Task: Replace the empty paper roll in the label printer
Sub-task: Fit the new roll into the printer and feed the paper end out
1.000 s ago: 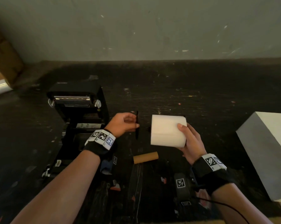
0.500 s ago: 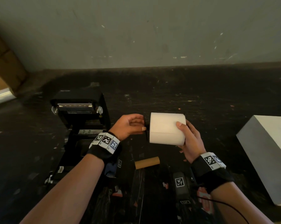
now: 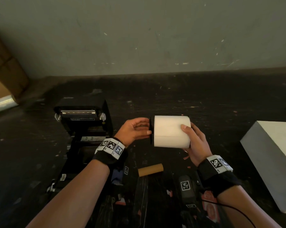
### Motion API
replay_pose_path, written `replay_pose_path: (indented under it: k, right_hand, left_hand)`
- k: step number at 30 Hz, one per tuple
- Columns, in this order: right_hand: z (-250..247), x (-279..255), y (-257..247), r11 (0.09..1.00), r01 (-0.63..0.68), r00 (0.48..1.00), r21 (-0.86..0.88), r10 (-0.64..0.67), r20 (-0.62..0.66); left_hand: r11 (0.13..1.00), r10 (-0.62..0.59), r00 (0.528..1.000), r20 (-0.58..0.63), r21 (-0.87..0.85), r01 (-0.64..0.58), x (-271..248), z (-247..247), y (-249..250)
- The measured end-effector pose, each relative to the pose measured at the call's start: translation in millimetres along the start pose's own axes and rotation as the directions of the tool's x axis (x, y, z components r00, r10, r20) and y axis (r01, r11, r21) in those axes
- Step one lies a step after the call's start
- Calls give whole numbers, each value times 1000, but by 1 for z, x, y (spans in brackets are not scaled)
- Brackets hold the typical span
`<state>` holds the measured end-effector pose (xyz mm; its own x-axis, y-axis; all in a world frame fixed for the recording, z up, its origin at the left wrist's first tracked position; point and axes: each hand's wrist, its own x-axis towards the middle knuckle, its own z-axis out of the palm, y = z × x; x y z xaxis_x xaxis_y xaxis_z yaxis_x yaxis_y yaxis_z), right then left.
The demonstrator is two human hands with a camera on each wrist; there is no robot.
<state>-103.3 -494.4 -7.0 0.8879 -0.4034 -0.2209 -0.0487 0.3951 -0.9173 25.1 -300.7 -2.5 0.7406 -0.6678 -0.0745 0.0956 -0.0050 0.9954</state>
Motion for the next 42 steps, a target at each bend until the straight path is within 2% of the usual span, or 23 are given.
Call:
replay_pose_path:
  k: [17,20,24,26,32,36,38,40,42]
  right_hand:
    - [6,-8,-11,999,43,999,-10,-43,21]
    - [6,-9,-10,998,59,998,-7,-59,28]
    - [7,-9,-10,995,93,995,-39,-91,31]
    - [7,-8,-10,994,103,994,-43,-102,33]
    - [23,-5,-3,987,146,988,-68,-142,60]
    - [48,-6,12,976,174,972,-133,-149,181]
    - [67,-10,20,974,177,960,-142,-139,242]
    - [87,-13,30,972,166,945,-167,-108,308]
    - [107,-20,41,971,137,932,-194,-60,358]
  left_hand:
    - [999,33,999,-15,-24,-33,-4,9,12]
    - [999,20,1000,-19,-44,-21,-9,10,13]
    - [988,-35,999,15,-152,36,-16,14,14]
    - [989,-50,999,14,-136,51,-20,17,17]
    - [996,34,994,-100,84,-26,-36,20,29]
    - [993,61,976,-211,110,-38,-66,2,24]
    - [998,51,951,-305,47,-39,-86,-6,20]
    - [999,29,905,-424,-22,-42,-106,-19,15]
    - [999,7,872,-489,-37,-29,-128,-35,9]
